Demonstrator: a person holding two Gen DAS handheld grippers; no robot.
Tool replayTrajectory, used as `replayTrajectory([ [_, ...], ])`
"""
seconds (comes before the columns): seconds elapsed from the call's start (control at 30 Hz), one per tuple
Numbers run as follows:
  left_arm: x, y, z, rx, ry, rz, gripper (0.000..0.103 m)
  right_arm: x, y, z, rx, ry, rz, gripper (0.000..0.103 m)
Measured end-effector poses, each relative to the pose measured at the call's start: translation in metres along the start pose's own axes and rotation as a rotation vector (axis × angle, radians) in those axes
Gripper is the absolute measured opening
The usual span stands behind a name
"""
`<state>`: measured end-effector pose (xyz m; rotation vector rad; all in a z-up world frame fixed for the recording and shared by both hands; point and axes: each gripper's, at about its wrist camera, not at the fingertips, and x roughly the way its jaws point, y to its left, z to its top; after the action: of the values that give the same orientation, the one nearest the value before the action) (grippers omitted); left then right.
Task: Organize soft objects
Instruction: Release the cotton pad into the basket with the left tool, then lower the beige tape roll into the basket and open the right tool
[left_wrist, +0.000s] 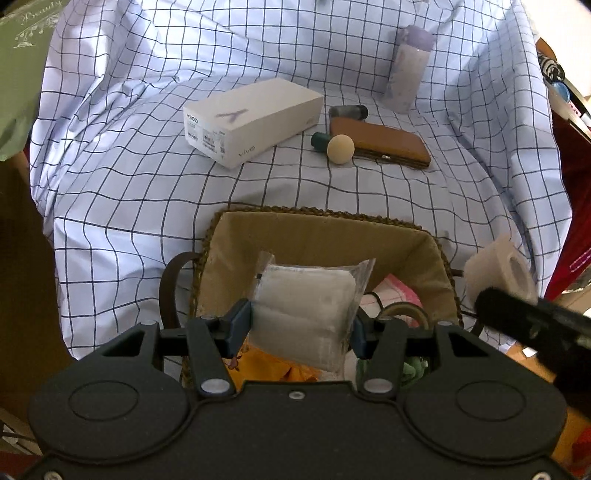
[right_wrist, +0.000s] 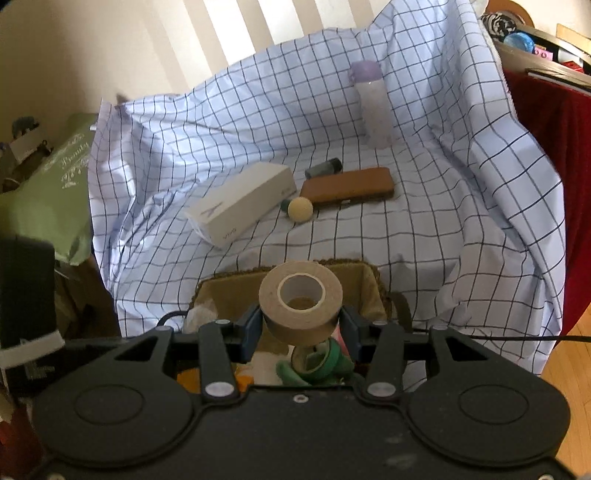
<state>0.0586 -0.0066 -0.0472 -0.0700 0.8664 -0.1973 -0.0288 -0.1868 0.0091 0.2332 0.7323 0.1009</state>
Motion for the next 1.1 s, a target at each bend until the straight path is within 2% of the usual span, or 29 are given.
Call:
replayTrajectory([
  [0.23, -0.001, 0.001, 0.003, -0.014, -0.023, 0.001, 0.052, 0.005, 0.008, -0.002, -0.03, 0.028, -0.001, 0.045],
  [0.37, -0.003, 0.003, 0.002, -0.023, -0.044, 0.017, 0.066, 0.006, 0.009, -0.003, -0.037, 0.036, 0.001, 0.045],
  [0.5, -0.007, 0.005, 0.001, -0.031, -0.058, 0.033, 0.066, 0.008, 0.01, -0.003, -0.039, 0.045, -0.001, 0.046],
  [0.73, -0.017, 0.006, -0.004, -0.035, -0.099, 0.119, 0.07, 0.012, 0.011, -0.002, -0.051, 0.059, -0.001, 0.046],
  [0.93, -0.026, 0.014, -0.007, -0.078, -0.136, 0.203, 0.075, 0.014, 0.021, 0.0, -0.088, 0.049, -0.002, 0.045],
  [1.1, -0.025, 0.022, -0.008, -0.103, -0.126, 0.203, 0.077, 0.014, 0.027, 0.002, -0.107, 0.039, 0.007, 0.045],
])
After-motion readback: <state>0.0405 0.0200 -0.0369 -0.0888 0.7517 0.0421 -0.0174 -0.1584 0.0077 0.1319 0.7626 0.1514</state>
